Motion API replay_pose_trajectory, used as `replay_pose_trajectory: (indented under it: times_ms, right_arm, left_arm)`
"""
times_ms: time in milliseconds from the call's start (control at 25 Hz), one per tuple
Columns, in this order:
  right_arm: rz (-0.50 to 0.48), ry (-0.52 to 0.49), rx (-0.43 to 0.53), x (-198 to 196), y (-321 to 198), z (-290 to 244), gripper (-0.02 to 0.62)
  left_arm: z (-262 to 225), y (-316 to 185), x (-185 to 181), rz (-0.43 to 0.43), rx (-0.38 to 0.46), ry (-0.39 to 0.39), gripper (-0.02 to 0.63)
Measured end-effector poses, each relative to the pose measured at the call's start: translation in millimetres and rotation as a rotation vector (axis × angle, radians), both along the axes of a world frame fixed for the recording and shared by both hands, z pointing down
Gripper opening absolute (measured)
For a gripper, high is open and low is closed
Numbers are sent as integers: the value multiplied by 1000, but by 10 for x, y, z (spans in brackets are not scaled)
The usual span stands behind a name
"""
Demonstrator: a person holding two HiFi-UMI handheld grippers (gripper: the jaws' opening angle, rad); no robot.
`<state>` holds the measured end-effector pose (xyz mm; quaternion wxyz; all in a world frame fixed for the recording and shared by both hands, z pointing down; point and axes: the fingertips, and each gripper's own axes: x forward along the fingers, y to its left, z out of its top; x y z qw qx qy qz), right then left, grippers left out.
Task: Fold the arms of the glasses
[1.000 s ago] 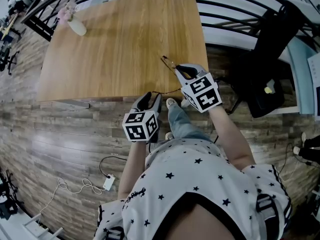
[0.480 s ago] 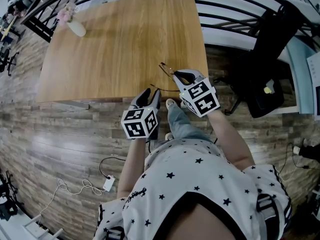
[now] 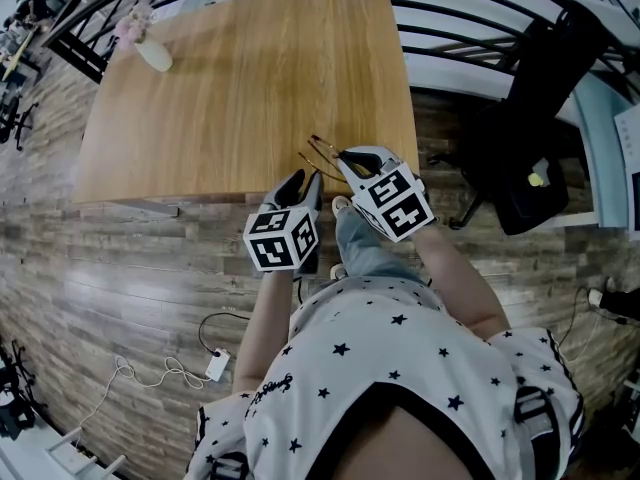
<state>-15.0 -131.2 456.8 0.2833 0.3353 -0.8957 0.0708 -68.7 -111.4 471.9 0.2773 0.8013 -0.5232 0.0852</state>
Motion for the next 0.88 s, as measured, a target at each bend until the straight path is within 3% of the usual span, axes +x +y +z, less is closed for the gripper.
replay_pose_trajectory:
  times_ms: [880]
  right_arm:
    - [-50,13,-19,-194,108,82,32]
  left_arm:
    - [29,3,-81,-27,-14,34,77]
